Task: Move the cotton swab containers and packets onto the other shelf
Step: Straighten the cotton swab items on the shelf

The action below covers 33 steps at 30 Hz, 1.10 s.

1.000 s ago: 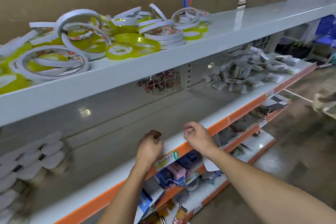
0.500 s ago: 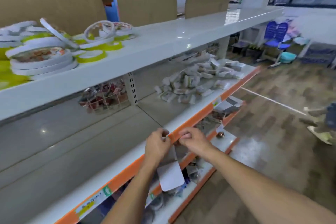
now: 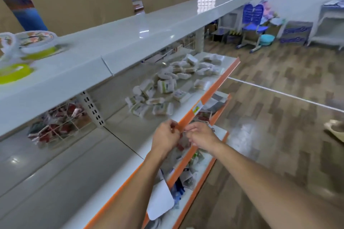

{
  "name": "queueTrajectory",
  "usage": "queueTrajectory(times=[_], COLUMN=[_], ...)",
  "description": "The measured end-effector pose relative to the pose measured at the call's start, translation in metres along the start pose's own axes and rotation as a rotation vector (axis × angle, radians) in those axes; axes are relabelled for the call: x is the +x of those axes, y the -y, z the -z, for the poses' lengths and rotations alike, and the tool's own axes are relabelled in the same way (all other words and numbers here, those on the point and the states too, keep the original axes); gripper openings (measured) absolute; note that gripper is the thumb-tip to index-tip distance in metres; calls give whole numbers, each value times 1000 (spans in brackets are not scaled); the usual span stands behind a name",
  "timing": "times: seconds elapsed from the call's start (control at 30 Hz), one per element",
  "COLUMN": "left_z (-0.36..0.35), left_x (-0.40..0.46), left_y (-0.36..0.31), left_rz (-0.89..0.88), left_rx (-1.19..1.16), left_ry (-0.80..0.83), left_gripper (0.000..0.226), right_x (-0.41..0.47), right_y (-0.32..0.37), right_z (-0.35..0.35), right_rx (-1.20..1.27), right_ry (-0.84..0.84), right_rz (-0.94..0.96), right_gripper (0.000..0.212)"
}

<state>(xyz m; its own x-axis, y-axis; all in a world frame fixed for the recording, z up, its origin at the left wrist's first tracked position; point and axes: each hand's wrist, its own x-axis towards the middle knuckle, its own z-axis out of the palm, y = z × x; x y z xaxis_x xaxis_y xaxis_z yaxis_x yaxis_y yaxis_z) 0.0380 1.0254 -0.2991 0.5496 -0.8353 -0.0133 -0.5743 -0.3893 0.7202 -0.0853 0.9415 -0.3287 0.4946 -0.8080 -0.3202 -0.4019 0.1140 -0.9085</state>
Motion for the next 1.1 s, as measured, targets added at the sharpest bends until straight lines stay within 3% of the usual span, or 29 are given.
queueTrajectory(times=[0.1, 0.43, 0.77, 1.0, 1.1], left_z=[-13, -42, -90, -144, -166], left_x=[34, 117, 186, 242, 256], left_y=[-13, -44, -65, -118, -135], left_rz=[-36, -93, -37, 19, 50], left_rx=[9, 33, 79, 57, 52], left_ry=[25, 65, -12, -121, -157], left_gripper=[26, 29, 30, 26, 28], right_x=[21, 97, 179, 248, 270], right_y=[6, 19, 22, 29, 29], right_z=[16, 65, 105, 189, 227], right_rx=[-8, -2, -78, -177, -199], right_ry=[-29, -107, 20, 106, 110], right_rz=[14, -8, 53, 153, 152], right_gripper=[25, 27, 25, 15, 22])
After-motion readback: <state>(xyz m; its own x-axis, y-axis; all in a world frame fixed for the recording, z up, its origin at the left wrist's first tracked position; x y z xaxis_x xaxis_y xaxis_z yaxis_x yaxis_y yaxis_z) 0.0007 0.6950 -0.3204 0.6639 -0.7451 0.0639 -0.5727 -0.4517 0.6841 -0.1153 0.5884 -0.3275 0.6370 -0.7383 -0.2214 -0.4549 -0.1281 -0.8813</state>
